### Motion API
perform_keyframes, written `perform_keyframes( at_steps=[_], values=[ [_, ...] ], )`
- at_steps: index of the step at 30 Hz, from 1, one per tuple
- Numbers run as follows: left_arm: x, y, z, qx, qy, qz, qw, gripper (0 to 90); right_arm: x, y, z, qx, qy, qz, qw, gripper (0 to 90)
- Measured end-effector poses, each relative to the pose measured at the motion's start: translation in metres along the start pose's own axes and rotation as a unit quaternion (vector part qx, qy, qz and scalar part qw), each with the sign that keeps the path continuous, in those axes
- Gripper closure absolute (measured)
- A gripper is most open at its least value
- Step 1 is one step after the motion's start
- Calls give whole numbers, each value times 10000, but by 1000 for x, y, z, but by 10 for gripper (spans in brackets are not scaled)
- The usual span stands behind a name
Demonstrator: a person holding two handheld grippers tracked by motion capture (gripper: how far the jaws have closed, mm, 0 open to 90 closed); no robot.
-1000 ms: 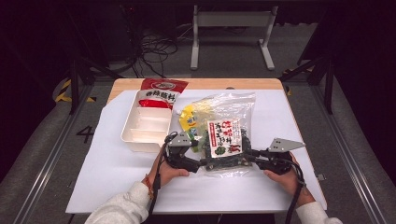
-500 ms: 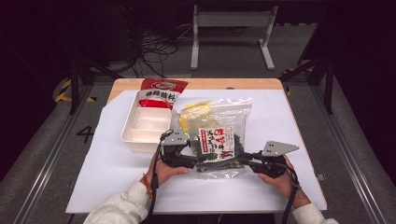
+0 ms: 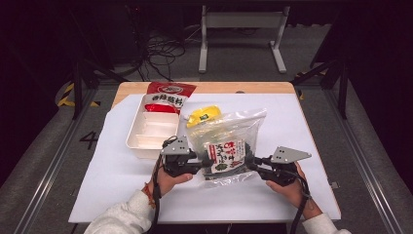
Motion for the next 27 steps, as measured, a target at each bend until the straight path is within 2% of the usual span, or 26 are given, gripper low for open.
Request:
perform_keyframes(
  at_steps=[1,3,4,6,10,14,16,17,20,21,24,27],
  values=[
    [1,0,0,36,-99,-44,9999,677,-1,0,1,-7,-25,5,10000,746],
    [0,2,1,69,-170,22,9998,585,-6,2,4,-16,-96,61,9999,748],
    [0,0,2,98,-179,11,9998,589,-8,4,4,-22,-126,95,9999,747],
    [-1,-2,3,185,-146,-64,9997,647,-12,8,6,-132,-200,-36,9997,740],
    [1,-7,5,218,-91,-226,9995,729,-10,7,8,-1,-104,-72,9999,703],
    [2,-10,7,221,36,-258,9994,744,-12,8,6,-35,-58,-245,9997,592],
    [1,-13,10,209,87,-151,9996,750,-14,8,6,-36,-33,-310,9995,540],
    [0,-15,11,216,119,-80,9997,751,-14,7,5,-29,-26,-336,9994,482],
    [-4,-25,15,387,65,-3,9992,754,-15,2,3,-123,31,-427,9990,413],
    [-6,-28,16,393,135,74,9991,754,-14,0,2,-101,84,-436,9990,396],
    [-11,-42,21,525,128,208,9983,754,-12,-5,-1,-131,222,-511,9984,367],
    [-18,-59,26,673,181,454,9965,754,-9,-8,-4,-122,328,-561,9978,355]
  ],
)
Point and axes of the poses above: each handheld gripper's, and its own axes: y roughly forward along the jaws, z roughly out of its top, x roughly to its right, the point moved 1 cm from there along y, roughly forward along the jaws, and after that the axes turned 11 degrees about z, right-handed, at the moved point
